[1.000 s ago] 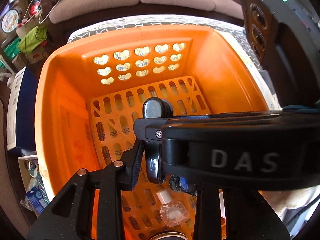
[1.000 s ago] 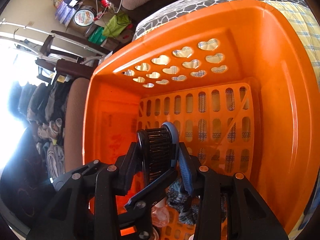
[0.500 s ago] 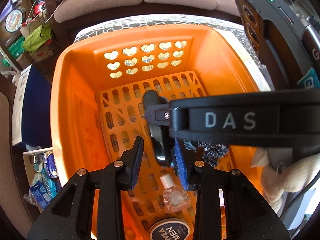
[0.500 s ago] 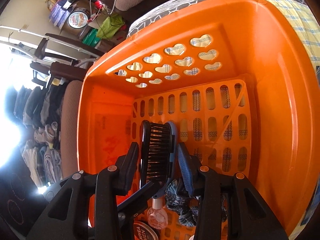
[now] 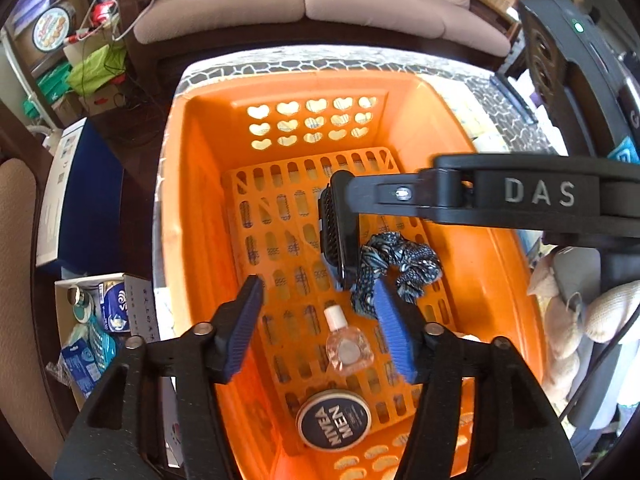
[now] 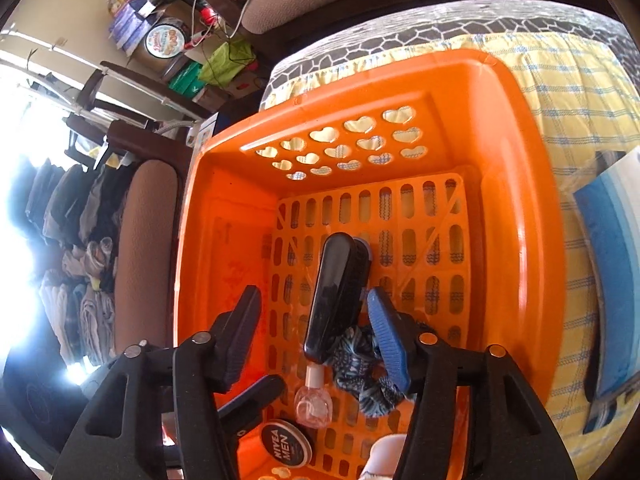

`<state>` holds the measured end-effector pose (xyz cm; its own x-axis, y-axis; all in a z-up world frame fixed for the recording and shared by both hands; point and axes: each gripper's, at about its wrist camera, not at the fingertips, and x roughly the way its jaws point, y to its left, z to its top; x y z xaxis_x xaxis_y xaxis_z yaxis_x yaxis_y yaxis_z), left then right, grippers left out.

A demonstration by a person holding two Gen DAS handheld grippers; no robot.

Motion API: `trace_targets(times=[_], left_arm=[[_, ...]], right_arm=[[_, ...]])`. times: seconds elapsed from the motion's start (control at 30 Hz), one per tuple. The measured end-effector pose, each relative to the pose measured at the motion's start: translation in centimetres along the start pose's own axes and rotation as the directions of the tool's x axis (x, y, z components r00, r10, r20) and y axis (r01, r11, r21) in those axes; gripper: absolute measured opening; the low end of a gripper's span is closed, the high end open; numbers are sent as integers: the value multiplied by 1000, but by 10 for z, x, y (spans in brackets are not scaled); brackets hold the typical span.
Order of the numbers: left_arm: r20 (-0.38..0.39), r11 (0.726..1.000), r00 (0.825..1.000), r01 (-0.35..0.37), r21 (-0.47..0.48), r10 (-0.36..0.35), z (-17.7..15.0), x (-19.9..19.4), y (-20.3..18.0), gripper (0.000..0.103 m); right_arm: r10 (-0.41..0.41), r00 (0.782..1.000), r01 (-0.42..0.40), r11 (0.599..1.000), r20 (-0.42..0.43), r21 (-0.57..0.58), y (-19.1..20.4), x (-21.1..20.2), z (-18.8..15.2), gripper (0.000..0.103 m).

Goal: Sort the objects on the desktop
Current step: 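Lower the hairbrush into the basket and open the right gripper, then withdraw both grippers from the basket toward the face-mask pack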

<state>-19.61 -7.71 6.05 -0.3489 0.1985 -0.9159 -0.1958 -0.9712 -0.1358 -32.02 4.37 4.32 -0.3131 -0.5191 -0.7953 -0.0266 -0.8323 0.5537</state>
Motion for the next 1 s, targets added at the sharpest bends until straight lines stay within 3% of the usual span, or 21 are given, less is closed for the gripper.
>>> trace_targets(times=[0.07, 0.13, 0.33, 0.4, 0.67, 0.87, 0.9, 0.97, 1.0], left_arm=[[13, 1000, 1000, 3, -16, -2, -3, -9, 1, 65], [26, 999, 1000, 6, -34, -6, -8, -18, 1, 71], [58, 998, 998, 18, -64, -14, -24, -42, -1, 86], [73, 997, 997, 13, -75, -8, -31, -49, -3, 100], [95, 992, 995, 18, -123, -6, -63, -70, -7, 103], [114, 989, 993, 13, -146, 4, -86, -81, -16, 103], [119, 989, 993, 13, -147, 5, -90, -83, -18, 103], [136, 989, 991, 7, -148, 13, -96, -89, -21, 103], [143, 989, 990, 6, -148, 16, -98, -92, -24, 103]], right_arm=[[-9, 1000, 9, 1000, 9, -24, 3, -9, -4, 65], [-38, 999, 39, 998, 20, -46, 5, -18, -10, 75], [-95, 994, 101, 988, 59, -115, 12, -51, -32, 82], [-116, 990, 126, 981, 78, -144, 15, -64, -41, 84], [-154, 973, 193, 951, 172, -243, 9, -100, -91, 86], [-122, 977, 163, 955, 173, -247, -3, -112, -120, 86], [-115, 978, 157, 955, 174, -253, -3, -114, -124, 88], [-91, 980, 136, 954, 174, -267, -6, -118, -133, 102], [-78, 981, 125, 954, 175, -273, -7, -120, -137, 103]])
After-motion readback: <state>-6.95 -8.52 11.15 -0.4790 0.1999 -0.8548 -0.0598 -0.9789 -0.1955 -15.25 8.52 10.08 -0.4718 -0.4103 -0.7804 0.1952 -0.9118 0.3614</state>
